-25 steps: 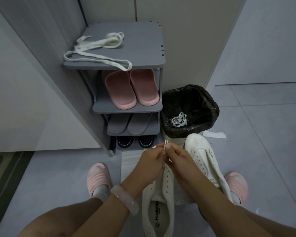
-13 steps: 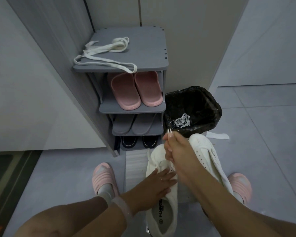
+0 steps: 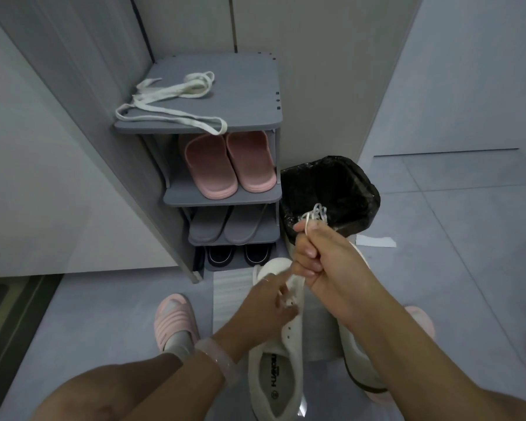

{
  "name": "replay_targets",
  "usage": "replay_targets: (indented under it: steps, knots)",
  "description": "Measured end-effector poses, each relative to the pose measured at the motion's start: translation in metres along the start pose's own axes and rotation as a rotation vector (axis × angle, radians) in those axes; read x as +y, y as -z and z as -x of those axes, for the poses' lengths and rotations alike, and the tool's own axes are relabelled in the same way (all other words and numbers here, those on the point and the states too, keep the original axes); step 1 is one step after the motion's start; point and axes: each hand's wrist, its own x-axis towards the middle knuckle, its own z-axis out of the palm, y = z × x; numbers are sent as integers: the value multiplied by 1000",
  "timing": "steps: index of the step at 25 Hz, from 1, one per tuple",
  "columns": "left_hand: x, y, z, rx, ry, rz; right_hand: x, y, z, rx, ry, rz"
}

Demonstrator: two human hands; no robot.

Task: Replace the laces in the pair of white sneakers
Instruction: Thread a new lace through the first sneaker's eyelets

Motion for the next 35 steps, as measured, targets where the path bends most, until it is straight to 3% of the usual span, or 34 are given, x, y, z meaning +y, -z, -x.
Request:
replay_targets:
  steps: [2,4,7,9,11,13,15,17,19,22,25,28,30,32,35]
  knots:
    - [3,-3,-2,-154,-58,-59,-4,0,-1,-11,34,-77]
    - [-1,5,-8,-164,-53,-108,-12,10,-5,43,104,-24]
    - [2,26,-13,-71,-31,-136,-15,29,-12,100,167,716]
    - [6,35,-14,27,-7,-112,2,36,-15,-104,41,1097]
    - [6,37,-13,74,-38,-95,35,41,-19,-341,-57,1265]
    - [7,33,-9,54,-74,-70,62,45,-24,-356,-4,1280]
    - [7,32,-6,144,-31,-68,73,49,-31,-229,40,1274]
    - [3,33,-3,231,15,-232,75,52,-36,-82,48,1269]
    - [-3,27,5,37,-93,-456,74,56,-40,-7,40,1264]
    - [-10,3,24,-365,-326,-478,76,52,-38,-10,4,1213]
    - [-27,-9,25,-420,-265,-425,76,36,-28,-15,65,1231]
    - [-25,-14,22,-390,-280,-479,45,7,-16,43,335,1053]
    - [-26,-17,21,-454,-216,-468,17,-1,-13,78,494,908]
    - [-22,-17,21,-343,-136,-258,2,1,-12,78,480,846]
    - [-12,1,9,117,156,99,2,1,-5,-48,380,858]
